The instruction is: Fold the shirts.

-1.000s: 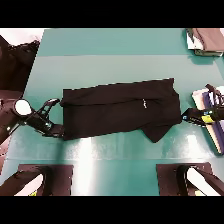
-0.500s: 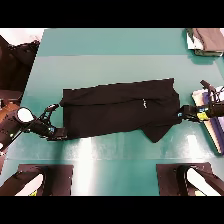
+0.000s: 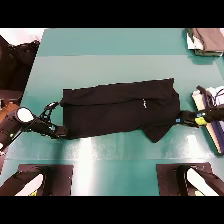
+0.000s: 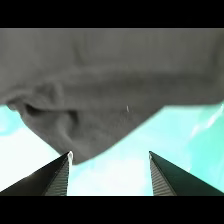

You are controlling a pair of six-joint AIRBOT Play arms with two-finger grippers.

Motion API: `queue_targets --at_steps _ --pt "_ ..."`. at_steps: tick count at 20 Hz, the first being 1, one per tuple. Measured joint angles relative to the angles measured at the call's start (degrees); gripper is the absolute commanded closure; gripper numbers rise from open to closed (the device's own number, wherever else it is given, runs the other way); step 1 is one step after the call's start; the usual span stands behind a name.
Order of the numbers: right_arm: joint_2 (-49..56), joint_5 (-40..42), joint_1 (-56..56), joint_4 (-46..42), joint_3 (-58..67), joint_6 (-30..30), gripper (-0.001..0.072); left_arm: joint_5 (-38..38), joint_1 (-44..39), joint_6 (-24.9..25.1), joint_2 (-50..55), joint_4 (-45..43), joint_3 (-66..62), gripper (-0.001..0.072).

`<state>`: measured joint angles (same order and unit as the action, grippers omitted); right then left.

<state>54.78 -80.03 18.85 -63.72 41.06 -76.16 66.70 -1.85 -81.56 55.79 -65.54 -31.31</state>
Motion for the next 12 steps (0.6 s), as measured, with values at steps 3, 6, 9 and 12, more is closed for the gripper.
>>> queue_targets --at_steps 3,6,9,12 --pt "-2.21 0.48 -1.68 -0.5 -5.4 -2.73 0.0159 -0.22 0.0 0.48 0.0 0.02 -0.44 0.0685" --pt "-3.5 5.01 -4.11 -0.94 -9.11 -6.34 0.016 -0.26 0.0 0.9 0.0 0.04 -0.68 0.0685" --pt "-2.71 9.09 -5.9 -2.64 -10.25 -10.21 0.0163 -0.04 0.0 1.57 0.0 0.04 -0.76 0.0685" --pt "0.81 11.85 -7.32 -3.17 -9.79 -11.89 0.0229 0.2 0.0 1.97 0.0 0.04 -0.76 0.0685"
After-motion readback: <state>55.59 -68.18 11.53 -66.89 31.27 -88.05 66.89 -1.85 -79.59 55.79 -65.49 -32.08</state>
